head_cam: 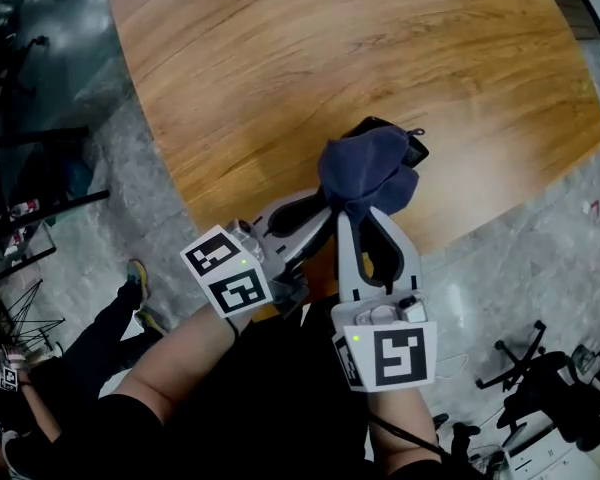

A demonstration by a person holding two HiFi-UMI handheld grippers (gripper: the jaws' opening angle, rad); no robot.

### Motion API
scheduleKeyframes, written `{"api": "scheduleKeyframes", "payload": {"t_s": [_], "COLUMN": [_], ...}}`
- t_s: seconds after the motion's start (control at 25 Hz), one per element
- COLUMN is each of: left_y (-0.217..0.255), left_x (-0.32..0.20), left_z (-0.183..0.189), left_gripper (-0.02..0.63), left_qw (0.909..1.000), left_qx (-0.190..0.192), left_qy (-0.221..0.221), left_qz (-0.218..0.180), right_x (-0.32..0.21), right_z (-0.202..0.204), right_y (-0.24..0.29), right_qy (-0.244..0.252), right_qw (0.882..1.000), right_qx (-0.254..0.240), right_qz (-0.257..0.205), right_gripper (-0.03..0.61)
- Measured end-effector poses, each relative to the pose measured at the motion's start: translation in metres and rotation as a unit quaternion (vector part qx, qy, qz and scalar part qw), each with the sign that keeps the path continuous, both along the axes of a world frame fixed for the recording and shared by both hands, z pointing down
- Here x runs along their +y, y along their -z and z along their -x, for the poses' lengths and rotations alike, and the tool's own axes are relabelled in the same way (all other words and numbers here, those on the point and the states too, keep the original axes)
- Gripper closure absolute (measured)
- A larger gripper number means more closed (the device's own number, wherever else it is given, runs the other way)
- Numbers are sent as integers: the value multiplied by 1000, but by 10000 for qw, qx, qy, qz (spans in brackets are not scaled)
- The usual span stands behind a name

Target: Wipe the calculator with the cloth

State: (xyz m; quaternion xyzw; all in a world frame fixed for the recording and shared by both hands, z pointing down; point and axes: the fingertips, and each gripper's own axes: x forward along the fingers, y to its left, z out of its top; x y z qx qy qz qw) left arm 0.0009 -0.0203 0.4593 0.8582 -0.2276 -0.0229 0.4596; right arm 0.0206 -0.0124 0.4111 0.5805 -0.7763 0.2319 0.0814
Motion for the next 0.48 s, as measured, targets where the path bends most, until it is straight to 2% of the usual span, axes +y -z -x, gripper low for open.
{"api": "scheduleKeyframes", "payload": {"t_s": [0.28,0.48], "left_y": [-5,-2], "left_x": [-6,-9], "left_z": [2,7], "left_gripper": [548,548], "left_qw": [10000,9997], "left_qx": [-33,120], "left_qy": [65,194], "left_qz": [12,48], "right_x": [-2,4], "right_z": [15,5], "right_y": [27,-3], "right_qy": [207,90], "right_qw": [9988,9996], "right_qx": [-350,-252], "right_qz": [-272,48], "right_gripper": [518,518]}}
